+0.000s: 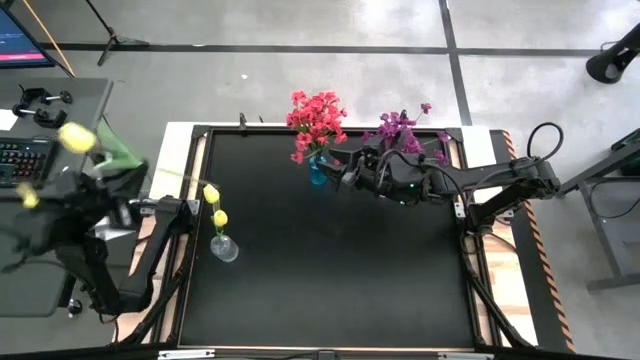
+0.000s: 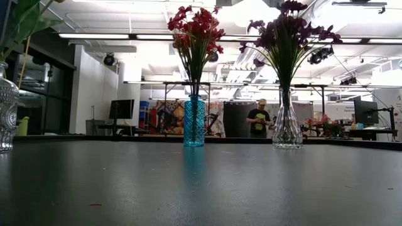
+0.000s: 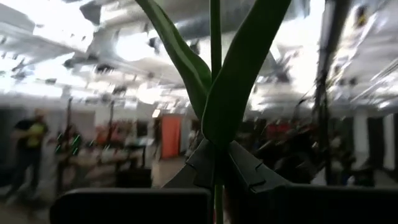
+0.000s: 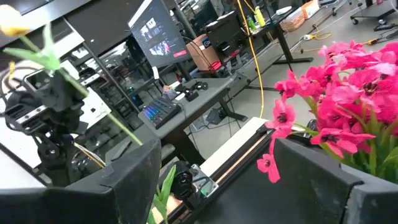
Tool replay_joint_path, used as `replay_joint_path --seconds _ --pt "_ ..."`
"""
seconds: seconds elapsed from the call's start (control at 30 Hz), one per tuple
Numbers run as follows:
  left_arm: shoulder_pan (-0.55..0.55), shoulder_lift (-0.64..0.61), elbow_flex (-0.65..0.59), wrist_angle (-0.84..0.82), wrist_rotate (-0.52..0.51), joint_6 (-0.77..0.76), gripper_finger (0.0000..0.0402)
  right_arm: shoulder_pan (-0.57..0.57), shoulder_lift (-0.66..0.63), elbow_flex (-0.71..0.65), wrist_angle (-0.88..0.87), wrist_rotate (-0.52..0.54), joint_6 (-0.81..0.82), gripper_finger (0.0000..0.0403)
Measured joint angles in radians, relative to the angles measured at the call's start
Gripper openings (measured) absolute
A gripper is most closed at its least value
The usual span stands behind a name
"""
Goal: Sort flowers into vase by color
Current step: Put the yellow flower into the bottom transparent vase
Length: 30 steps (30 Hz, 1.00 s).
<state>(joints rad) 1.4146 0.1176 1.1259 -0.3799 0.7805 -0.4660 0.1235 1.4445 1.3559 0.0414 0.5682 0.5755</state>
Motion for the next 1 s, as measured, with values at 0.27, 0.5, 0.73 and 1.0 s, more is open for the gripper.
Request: replay_joint_path --seconds 0.27,0.5,0.73,1.0 --pt "-0.074 0.167 -0.003 -0.033 0.071 0.173 0.0000 -0.035 0.000 0.000 0.000 0.004 0.048 0.0298" --pt "-0.387 0.186 0.000 -0.192 0.030 0.355 0.0000 -0.039 0.000 0.000 0.000 0.004 0.053 0.0298" --pt "-0.832 0.327 0.076 -0.682 -0.392 0.754 0.0000 -0.040 0.000 0.000 0.008 0.033 0.124 0.0298" --pt "-0.992 0.392 0.124 -0.473 -0.645 0.755 0.0000 -0.040 0.000 0.000 0.007 0.032 0.121 0.0298"
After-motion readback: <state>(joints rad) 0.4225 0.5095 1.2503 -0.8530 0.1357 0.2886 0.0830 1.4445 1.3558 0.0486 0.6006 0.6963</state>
